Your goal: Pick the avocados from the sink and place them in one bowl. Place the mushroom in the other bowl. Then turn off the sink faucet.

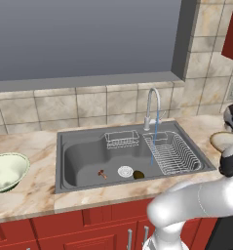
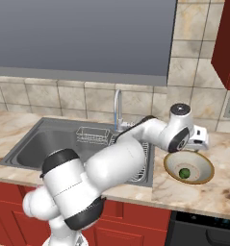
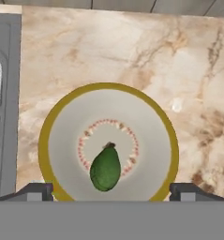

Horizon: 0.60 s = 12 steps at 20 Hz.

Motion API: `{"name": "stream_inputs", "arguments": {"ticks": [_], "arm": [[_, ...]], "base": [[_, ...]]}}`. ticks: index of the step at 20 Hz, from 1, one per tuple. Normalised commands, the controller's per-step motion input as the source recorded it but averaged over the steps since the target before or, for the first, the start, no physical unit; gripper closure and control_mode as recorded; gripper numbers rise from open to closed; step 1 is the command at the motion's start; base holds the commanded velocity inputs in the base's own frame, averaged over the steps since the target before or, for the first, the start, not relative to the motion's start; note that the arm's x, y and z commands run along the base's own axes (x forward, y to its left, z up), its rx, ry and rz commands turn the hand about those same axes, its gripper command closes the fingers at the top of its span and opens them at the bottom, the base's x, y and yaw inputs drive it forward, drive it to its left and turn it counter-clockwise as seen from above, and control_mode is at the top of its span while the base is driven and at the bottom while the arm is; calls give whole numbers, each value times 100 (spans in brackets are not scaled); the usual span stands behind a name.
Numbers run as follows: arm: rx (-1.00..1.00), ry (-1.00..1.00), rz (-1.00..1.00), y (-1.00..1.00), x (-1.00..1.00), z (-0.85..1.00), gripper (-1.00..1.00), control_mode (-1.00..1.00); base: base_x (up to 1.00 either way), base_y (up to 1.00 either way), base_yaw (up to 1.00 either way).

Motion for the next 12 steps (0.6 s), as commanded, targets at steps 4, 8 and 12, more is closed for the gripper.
{"name": "stream_inputs", "arguments": {"ticks": [4,8,12], "arm": [[-12,0,0,81,-30,2,-100,-100],[-8,0,0,67,-47,0,-100,-100],[-4,0,0,66,-41,0,-100,-100]], "base": [[0,0,0],[0,0,0],[0,0,0]]}}
